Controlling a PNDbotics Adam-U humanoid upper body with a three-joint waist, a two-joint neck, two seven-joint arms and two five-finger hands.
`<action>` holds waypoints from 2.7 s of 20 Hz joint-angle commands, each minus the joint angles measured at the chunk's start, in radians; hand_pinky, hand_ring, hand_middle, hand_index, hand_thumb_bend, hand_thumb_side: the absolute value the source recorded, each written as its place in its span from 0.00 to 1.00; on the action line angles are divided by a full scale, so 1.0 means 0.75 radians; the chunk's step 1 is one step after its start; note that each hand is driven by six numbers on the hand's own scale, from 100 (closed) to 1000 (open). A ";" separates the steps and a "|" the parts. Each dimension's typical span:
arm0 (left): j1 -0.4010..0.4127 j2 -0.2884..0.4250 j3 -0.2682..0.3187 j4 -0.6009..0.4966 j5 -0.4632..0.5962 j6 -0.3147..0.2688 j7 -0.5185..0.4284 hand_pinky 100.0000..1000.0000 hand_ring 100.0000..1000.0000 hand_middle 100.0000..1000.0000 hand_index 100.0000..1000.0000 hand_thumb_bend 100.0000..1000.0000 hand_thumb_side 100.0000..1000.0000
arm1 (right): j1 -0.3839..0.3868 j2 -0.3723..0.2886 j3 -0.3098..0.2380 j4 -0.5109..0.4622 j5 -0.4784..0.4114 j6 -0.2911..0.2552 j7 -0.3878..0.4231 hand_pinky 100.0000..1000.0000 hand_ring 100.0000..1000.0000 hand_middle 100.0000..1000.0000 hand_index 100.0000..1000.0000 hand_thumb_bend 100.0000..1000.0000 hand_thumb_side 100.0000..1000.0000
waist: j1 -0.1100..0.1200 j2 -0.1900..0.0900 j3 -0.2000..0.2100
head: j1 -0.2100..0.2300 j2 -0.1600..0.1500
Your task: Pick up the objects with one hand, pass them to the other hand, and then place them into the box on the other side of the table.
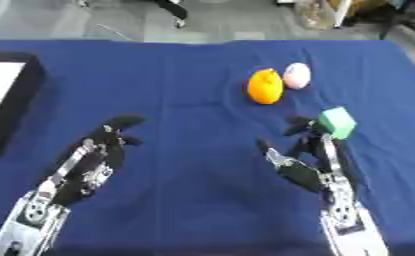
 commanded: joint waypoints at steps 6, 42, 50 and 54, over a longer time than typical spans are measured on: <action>-0.016 -0.001 0.009 -0.027 0.001 0.002 0.007 0.79 1.00 0.88 0.94 0.09 0.69 | -0.010 -0.019 -0.003 -0.038 0.008 -0.006 0.004 0.39 0.22 0.48 0.70 0.52 0.20 | 0.006 -0.023 -0.002 | 0.001 -0.003; 0.010 0.013 -0.012 -0.018 0.018 0.007 -0.011 0.79 1.00 0.88 0.94 0.07 0.71 | -0.547 -0.565 -0.133 0.580 0.144 0.212 0.298 0.61 0.52 0.77 0.88 0.66 0.12 | -0.016 -0.065 0.012 | -0.164 -0.003; 0.011 0.015 -0.011 -0.018 0.016 0.008 -0.010 0.79 1.00 0.88 0.94 0.07 0.72 | -0.629 -0.582 -0.151 0.806 0.151 0.227 0.309 0.60 0.49 0.73 0.88 0.64 0.11 | -0.017 -0.066 0.018 | -0.163 -0.003; 0.011 0.015 -0.010 -0.017 0.015 0.009 -0.008 0.79 1.00 0.88 0.94 0.07 0.72 | -0.640 -0.575 -0.157 0.867 0.154 0.226 0.302 0.60 0.48 0.72 0.88 0.64 0.11 | -0.017 -0.066 0.019 | -0.161 -0.003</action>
